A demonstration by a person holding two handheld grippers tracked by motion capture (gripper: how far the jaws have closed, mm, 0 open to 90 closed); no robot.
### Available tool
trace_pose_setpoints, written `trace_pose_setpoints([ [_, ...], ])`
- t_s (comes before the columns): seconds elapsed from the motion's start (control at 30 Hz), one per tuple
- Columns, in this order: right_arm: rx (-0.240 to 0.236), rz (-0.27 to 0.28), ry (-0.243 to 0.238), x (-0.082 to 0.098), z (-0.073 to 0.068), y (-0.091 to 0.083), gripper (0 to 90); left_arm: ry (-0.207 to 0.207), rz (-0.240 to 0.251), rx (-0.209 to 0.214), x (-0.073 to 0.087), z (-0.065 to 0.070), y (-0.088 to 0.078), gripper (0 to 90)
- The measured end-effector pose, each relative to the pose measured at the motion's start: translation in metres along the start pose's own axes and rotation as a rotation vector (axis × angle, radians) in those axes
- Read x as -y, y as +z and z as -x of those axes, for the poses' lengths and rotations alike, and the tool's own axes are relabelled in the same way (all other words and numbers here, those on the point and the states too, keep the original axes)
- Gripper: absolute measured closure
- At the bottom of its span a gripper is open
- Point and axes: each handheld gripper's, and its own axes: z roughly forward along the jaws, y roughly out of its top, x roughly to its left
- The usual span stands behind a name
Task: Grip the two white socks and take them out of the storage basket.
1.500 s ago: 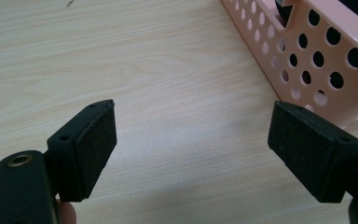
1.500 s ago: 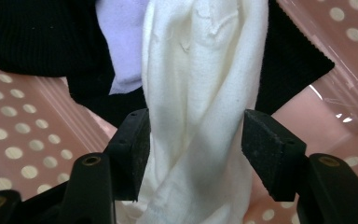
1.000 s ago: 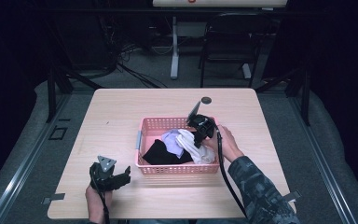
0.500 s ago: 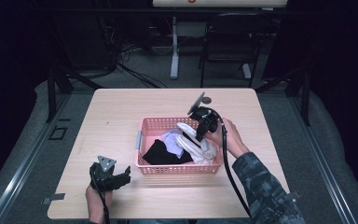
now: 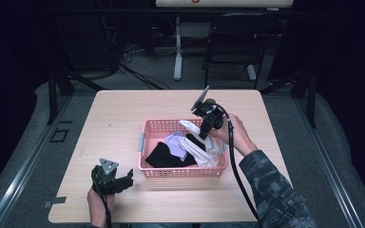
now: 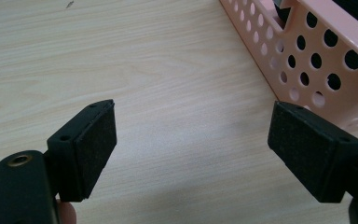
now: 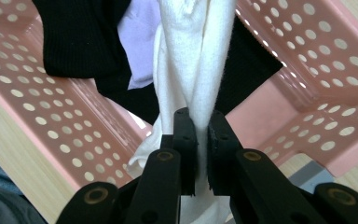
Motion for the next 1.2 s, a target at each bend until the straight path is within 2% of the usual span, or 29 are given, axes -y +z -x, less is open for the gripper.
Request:
trace_pose_setpoints([
  [0.43,0.007,0.03,-0.011,0.003,0.001,-0.023,83.7,0.0,0.0,0.001,0.0,0.0,0.0,15.5],
  [0.57,0.002,0.043,-0.001,0.004,0.001,-0.031,83.7,-0.001,0.001,0.001,0.0,0.0,0.0,15.5],
  [0.67,0.014,0.043,-0.002,0.006,0.002,-0.037,83.7,-0.001,0.001,0.001,0.0,0.0,0.0,15.6],
  [0.87,0.015,0.053,0.007,0.013,0.008,-0.047,83.6,-0.001,0.001,0.002,0.0,0.0,0.0,15.5],
  [1.2,0.046,0.078,0.042,0.032,0.023,-0.062,83.6,-0.002,0.001,0.003,0.0,0.0,0.0,15.6],
])
